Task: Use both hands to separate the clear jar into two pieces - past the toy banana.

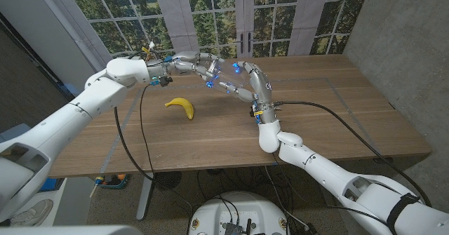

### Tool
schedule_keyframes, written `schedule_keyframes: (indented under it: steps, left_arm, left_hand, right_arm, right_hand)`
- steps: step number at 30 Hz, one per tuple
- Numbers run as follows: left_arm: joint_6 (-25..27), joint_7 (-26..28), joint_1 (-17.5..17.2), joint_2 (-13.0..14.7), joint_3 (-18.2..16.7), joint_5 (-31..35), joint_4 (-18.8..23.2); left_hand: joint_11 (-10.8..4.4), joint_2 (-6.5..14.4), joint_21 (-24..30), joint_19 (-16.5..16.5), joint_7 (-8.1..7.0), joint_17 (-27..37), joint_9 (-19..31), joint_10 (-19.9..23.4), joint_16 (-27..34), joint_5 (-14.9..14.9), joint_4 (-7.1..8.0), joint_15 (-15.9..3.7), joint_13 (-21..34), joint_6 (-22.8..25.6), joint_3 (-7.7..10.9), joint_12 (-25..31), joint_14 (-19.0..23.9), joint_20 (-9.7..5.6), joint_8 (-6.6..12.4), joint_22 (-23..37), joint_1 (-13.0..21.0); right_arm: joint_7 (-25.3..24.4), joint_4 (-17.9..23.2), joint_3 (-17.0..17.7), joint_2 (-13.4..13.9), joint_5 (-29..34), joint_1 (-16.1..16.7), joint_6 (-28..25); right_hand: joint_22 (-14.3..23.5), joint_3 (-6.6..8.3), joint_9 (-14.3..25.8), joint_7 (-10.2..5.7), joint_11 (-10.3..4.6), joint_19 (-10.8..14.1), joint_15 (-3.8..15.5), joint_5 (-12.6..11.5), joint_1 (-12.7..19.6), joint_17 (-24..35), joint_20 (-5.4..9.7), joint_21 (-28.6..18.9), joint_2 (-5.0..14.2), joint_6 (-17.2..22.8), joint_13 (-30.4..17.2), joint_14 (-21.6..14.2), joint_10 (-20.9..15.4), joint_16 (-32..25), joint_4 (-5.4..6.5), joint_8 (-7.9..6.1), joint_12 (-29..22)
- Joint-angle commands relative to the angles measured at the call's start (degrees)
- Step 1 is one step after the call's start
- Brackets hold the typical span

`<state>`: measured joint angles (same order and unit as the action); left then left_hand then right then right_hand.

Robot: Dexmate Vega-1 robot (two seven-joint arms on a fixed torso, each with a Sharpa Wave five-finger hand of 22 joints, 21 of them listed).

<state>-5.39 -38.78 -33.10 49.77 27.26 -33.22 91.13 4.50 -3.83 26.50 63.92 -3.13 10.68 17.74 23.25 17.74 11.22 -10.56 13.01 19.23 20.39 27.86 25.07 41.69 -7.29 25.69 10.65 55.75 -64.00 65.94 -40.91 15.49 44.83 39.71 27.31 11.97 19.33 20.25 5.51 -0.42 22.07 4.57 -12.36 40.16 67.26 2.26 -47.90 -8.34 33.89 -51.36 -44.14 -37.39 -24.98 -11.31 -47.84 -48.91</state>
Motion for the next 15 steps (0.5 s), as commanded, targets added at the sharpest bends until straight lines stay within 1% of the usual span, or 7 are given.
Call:
schedule_keyframes:
  steps: [1,3,5,7,11,13,15]
  left_arm:
    - [15.3,6.6,-3.4,0.6,-1.9,-9.6,5.5]
    - [23.8,9.2,-3.4,0.9,-2.4,-14.5,7.1]
    - [30.9,10.4,-2.9,0.8,-2.7,-19.3,7.3]
    - [34.4,11.9,-2.7,0.9,-2.8,-21.3,7.9]
    - [41.1,13.9,-1.3,1.2,-2.6,-24.3,8.1]
    - [43.7,14.9,-0.6,1.2,-2.4,-25.4,8.0]
    - [46.3,16.1,-0.2,1.0,-2.6,-27.1,8.0]
  left_hand:
    - [0.36,8.6,3.4,9.3,15.82,-0.3,4.6,29.0,-0.3,-0.5,1.0,-26.58,1.0,19.6,1.64,4.1,25.1,-4.0,2.05,0.0,6.0]
    - [1.51,10.3,4.5,11.0,15.83,-0.2,5.7,33.4,-0.5,-0.5,1.49,-26.31,-0.8,22.7,2.61,3.9,29.1,-3.71,2.47,-0.2,4.5]
    - [1.87,11.1,5.3,12.2,15.89,-0.3,6.5,36.4,-0.9,-0.6,1.66,-26.25,-2.4,25.6,3.42,3.4,31.5,-3.62,2.76,-0.2,3.0]
    - [2.19,11.7,5.6,12.6,15.85,-0.3,6.9,37.9,-1.1,-0.8,2.09,-26.09,-3.1,27.2,3.73,3.2,32.7,-3.5,2.92,-0.3,1.8]
    - [3.21,13.2,6.0,13.3,15.77,-0.4,7.4,40.3,-1.7,-1.2,4.12,-25.77,-4.8,29.6,4.09,2.3,34.8,-3.02,2.58,-0.4,-2.7]
    - [3.09,14.0,6.2,13.7,15.72,-0.4,7.6,41.6,-1.7,-1.4,5.79,-25.48,-5.7,31.2,4.4,1.7,36.5,-2.55,2.19,-0.5,-5.8]
    - [3.45,14.3,6.4,14.2,15.64,-0.4,7.8,43.2,-1.9,-1.4,7.35,-25.25,-6.1,32.4,4.65,1.6,37.3,-2.21,1.94,-0.5,-8.5]
  right_arm:
    - [0.0,0.0,2.2,-1.2,3.0,0.8,0.9]
    - [0.0,-0.1,2.7,-1.5,3.7,1.0,1.0]
    - [0.0,0.0,2.9,-1.5,4.0,1.1,1.0]
    - [0.0,-0.1,3.0,-1.5,4.1,1.1,0.9]
    - [0.0,-0.3,3.1,-1.5,4.3,1.1,1.2]
    - [0.0,-0.3,3.4,-1.6,4.8,1.2,1.2]
    - [0.0,-0.4,3.6,-1.7,4.9,1.2,1.5]
  right_hand:
    - [0.1,5.13,9.4,-8.37,-11.32,-0.3,8.11,-0.2,11.4,0.3,3.42,-0.4,17.69,9.4,-0.1,-0.2,-11.7,0.2,4.54,-4.29,-0.1]
    - [0.1,5.12,9.5,-8.47,-11.3,-0.3,8.05,-0.1,11.3,0.3,3.41,-0.5,17.69,9.2,-0.2,-0.2,-11.6,0.2,4.58,-4.3,-0.1]
    - [0.1,5.15,9.5,-8.52,-11.37,-0.4,8.08,-0.1,11.3,0.3,3.41,-0.6,17.69,9.3,-0.2,-0.2,-11.6,0.3,4.55,-4.32,-0.1]
    - [0.1,5.17,9.5,-8.51,-11.39,-0.4,8.07,-0.1,11.3,0.3,3.44,-0.6,17.7,9.2,-0.2,-0.2,-11.6,0.3,4.56,-4.3,-0.1]
    - [0.0,5.18,9.3,-8.49,-11.37,-0.5,8.09,-0.1,11.3,0.4,3.43,-0.7,17.68,9.3,-0.2,-0.2,-11.6,0.3,4.5,-4.25,0.0]
    - [0.0,5.19,9.4,-8.56,-11.34,-0.5,8.08,-0.1,11.3,0.5,3.44,-0.8,17.7,9.2,-0.2,-0.2,-11.5,0.3,4.51,-4.23,0.0]
    - [0.0,5.19,9.3,-8.63,-11.36,-0.6,8.11,-0.1,11.3,0.6,3.44,-0.9,17.66,9.2,-0.1,-0.3,-11.6,0.3,4.44,-4.21,0.1]
